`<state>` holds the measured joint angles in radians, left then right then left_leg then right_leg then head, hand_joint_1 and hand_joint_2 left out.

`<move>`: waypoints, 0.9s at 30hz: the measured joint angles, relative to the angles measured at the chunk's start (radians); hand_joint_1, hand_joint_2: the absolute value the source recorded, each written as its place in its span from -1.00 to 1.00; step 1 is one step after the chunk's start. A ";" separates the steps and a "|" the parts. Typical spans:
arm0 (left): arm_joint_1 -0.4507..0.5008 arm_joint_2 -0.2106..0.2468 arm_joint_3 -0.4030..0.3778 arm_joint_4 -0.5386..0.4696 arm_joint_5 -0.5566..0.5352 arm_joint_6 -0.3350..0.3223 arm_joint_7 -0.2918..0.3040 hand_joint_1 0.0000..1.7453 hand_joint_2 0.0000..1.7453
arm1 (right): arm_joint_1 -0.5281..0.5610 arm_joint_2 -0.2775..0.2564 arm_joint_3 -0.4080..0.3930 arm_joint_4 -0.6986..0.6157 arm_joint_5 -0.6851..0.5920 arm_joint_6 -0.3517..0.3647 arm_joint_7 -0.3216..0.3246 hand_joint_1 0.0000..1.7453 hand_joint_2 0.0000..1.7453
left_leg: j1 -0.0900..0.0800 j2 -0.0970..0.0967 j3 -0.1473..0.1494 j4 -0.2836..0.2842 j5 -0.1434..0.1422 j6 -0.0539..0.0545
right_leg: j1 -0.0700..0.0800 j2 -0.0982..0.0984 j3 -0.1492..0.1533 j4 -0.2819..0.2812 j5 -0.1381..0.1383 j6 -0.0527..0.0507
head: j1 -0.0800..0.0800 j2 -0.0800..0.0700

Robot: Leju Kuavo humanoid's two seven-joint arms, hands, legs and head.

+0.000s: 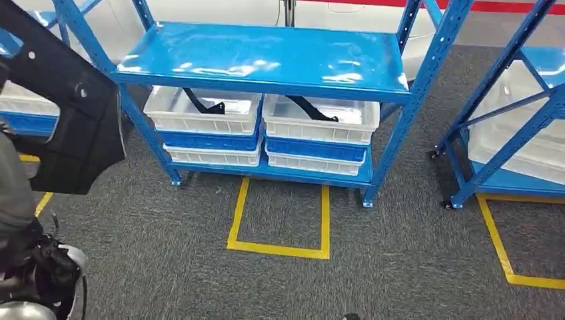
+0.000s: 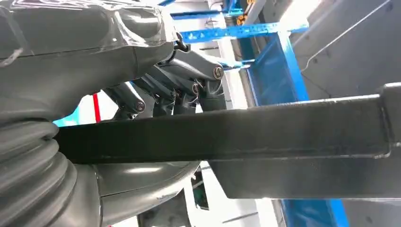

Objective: Take the parts from the cabinet and place them on the table.

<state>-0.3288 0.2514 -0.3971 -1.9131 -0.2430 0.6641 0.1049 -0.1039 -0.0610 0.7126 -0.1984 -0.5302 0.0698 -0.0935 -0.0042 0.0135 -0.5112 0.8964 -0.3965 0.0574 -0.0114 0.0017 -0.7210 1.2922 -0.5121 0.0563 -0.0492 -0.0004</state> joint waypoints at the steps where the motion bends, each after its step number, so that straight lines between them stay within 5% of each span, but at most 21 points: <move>1: 0.004 0.000 -0.001 0.000 0.003 -0.001 0.009 1.00 1.00 | 0.000 0.000 0.000 0.000 -0.005 0.000 -0.004 -1.00 -1.00 | 0.000 0.000 -0.009 0.001 0.006 -0.002 | 0.000 0.000 0.035 -0.039 0.033 -0.001 | 0.000 0.000; 3: 0.007 0.000 -0.004 0.000 0.032 -0.001 0.021 1.00 1.00 | 0.000 -0.002 0.000 0.000 -0.012 0.000 -0.008 -1.00 -1.00 | 0.002 0.000 -0.020 0.007 0.015 -0.010 | 0.000 0.000 0.168 -0.226 0.078 -0.005 | 0.000 0.000; 4: 0.007 0.000 -0.005 0.000 0.043 0.000 0.020 1.00 1.00 | -0.001 -0.003 0.000 0.000 -0.018 0.000 -0.010 -1.00 -1.00 | -0.001 0.002 -0.029 0.013 0.016 -0.014 | 0.001 0.000 0.233 -0.327 0.055 -0.008 | 0.001 0.000; 5: 0.008 0.000 -0.005 0.000 0.053 0.002 0.018 1.00 1.00 | -0.001 -0.005 0.000 0.000 -0.021 0.000 -0.010 -1.00 -1.00 | -0.002 0.003 -0.034 0.019 0.020 -0.019 | 0.006 0.001 0.247 -0.361 0.047 -0.015 | -0.001 0.000; 7: 0.016 -0.001 -0.008 0.000 0.069 0.006 0.016 1.00 1.00 | -0.002 -0.005 -0.001 0.000 -0.027 0.000 -0.006 -1.00 -1.00 | -0.002 0.004 -0.043 0.021 0.031 -0.030 | 0.010 0.002 0.233 -0.357 0.049 -0.020 | -0.002 0.000; 9: 0.021 -0.001 -0.010 0.000 0.074 0.006 0.013 1.00 1.00 | -0.001 -0.001 -0.001 0.000 -0.029 0.000 -0.005 -1.00 -1.00 | 0.001 0.001 -0.052 0.030 0.027 -0.036 | 0.000 0.000 0.231 -0.364 0.058 -0.037 | 0.000 0.000; 10: 0.021 -0.001 -0.010 0.000 0.074 0.006 0.010 1.00 1.00 | -0.001 -0.003 -0.002 0.000 -0.029 0.000 -0.005 -1.00 -1.00 | 0.002 -0.002 -0.065 0.067 -0.006 -0.046 | 0.000 0.000 0.228 -0.364 0.062 -0.044 | -0.006 0.000; 12: 0.025 -0.001 -0.010 0.000 0.076 0.006 0.008 1.00 1.00 | -0.001 -0.003 -0.002 0.000 -0.030 0.000 -0.003 -1.00 -1.00 | 0.010 -0.002 -0.134 0.233 -0.096 -0.062 | 0.000 -0.002 0.219 -0.363 0.067 -0.052 | -0.008 0.000; 14: 0.035 -0.001 -0.011 0.000 0.077 0.007 0.008 1.00 1.00 | 0.000 -0.003 -0.002 0.000 -0.030 0.000 -0.003 -1.00 -1.00 | 0.013 -0.002 -0.193 0.376 -0.142 -0.070 | 0.001 -0.001 0.212 -0.362 0.070 -0.056 | -0.009 0.000; 16: 0.038 -0.001 -0.012 0.000 0.085 0.010 0.008 1.00 1.00 | 0.002 -0.003 -0.002 0.000 -0.029 0.000 -0.003 -1.00 -1.00 | 0.015 -0.002 -0.160 0.323 -0.096 -0.070 | 0.001 -0.001 0.210 -0.362 0.072 -0.055 | -0.009 0.000; 18: 0.039 -0.001 -0.011 0.000 0.103 0.022 0.005 1.00 1.00 | 0.000 -0.003 -0.002 0.000 -0.031 0.000 0.003 -1.00 -1.00 | 0.014 0.002 -0.057 0.130 -0.008 -0.062 | 0.001 -0.006 0.213 -0.362 0.072 -0.054 | -0.009 0.000; 19: 0.040 -0.001 -0.010 0.000 0.113 0.027 0.005 1.00 1.00 | 0.000 -0.002 -0.002 0.000 -0.037 0.000 0.006 -1.00 -1.00 | 0.011 0.019 -0.020 0.050 0.008 -0.055 | 0.003 -0.006 0.213 -0.362 0.072 -0.053 | -0.009 0.000; 20: 0.041 -0.001 -0.009 0.000 0.122 0.029 0.006 1.00 1.00 | 0.000 -0.002 -0.002 0.000 -0.040 -0.001 0.009 -1.00 -1.00 | -0.004 0.024 -0.006 0.029 -0.001 -0.047 | 0.007 -0.008 0.209 -0.362 0.074 -0.049 | -0.009 0.000; 24: 0.080 -0.001 0.021 -0.001 0.114 0.037 0.020 1.00 1.00 | 0.000 -0.002 -0.002 0.000 -0.046 -0.001 0.025 -1.00 -1.00 | 0.004 0.005 -0.011 0.008 0.004 -0.022 | 0.011 -0.030 0.204 -0.360 0.069 -0.026 | -0.008 0.000; 25: 0.093 -0.001 0.033 -0.003 0.106 0.037 0.030 1.00 1.00 | 0.001 -0.002 -0.002 0.000 -0.039 0.000 0.026 -1.00 -1.00 | 0.005 -0.001 -0.010 0.005 0.007 -0.016 | 0.006 -0.022 0.196 -0.334 0.045 -0.022 | -0.007 0.000; 27: 0.122 -0.001 0.049 -0.008 0.115 0.039 0.041 1.00 1.00 | 0.002 -0.002 -0.002 0.000 -0.036 0.000 0.024 -1.00 -1.00 | 0.006 -0.009 -0.011 0.006 0.009 -0.008 | 0.006 -0.012 0.131 -0.184 -0.040 -0.022 | -0.004 0.000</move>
<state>-0.2064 0.2506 -0.3479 -1.9215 -0.1283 0.7034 0.1461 -0.1021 -0.0626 0.7111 -0.1984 -0.5657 0.0694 -0.0690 0.0018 0.0046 -0.5223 0.9022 -0.3873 0.0495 -0.0056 -0.0100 -0.5898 1.1084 -0.5517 0.0338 -0.0534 -0.0004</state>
